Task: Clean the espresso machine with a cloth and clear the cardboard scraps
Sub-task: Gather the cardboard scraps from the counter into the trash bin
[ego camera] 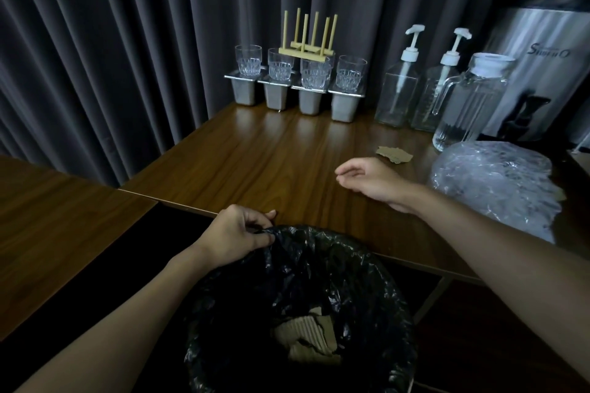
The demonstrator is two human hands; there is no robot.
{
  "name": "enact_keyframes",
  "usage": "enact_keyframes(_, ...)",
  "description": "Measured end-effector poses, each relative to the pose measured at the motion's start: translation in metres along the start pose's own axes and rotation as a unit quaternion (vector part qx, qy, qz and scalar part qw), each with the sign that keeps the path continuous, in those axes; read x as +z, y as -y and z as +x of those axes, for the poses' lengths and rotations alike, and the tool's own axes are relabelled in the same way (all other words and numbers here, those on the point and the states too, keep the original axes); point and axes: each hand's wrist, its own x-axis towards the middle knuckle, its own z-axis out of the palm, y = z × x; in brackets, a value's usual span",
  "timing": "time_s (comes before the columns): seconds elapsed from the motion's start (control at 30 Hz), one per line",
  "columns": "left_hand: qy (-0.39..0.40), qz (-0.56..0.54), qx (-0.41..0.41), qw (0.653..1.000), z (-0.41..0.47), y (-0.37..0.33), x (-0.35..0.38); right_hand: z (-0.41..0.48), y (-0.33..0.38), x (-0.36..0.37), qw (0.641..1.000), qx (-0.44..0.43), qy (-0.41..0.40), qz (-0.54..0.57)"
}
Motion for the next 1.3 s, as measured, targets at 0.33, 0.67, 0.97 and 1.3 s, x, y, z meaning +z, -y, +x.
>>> enact_keyframes(0.33, -0.001, 0.007, -0.005, 1.000, 0.000, 0.001, 0.000, 0.045, -0.065, -0.046, 0.950, 0.116, -0.167, -0.237)
enact_keyframes(0.67, -0.001, 0.022, -0.001, 1.000, 0.000, 0.002, -0.001, 0.072, -0.088, -0.055, 0.940, 0.167, -0.141, -0.262)
enact_keyframes(0.97, -0.002, 0.027, -0.001, 1.000, 0.000, 0.000, -0.001, 0.068, -0.080, -0.051, 0.940, 0.090, -0.138, -0.300)
enact_keyframes(1.3, -0.003, 0.021, -0.005, 1.000, 0.000, 0.001, -0.001, 0.049, -0.069, -0.033, 0.967, 0.010, -0.061, -0.247)
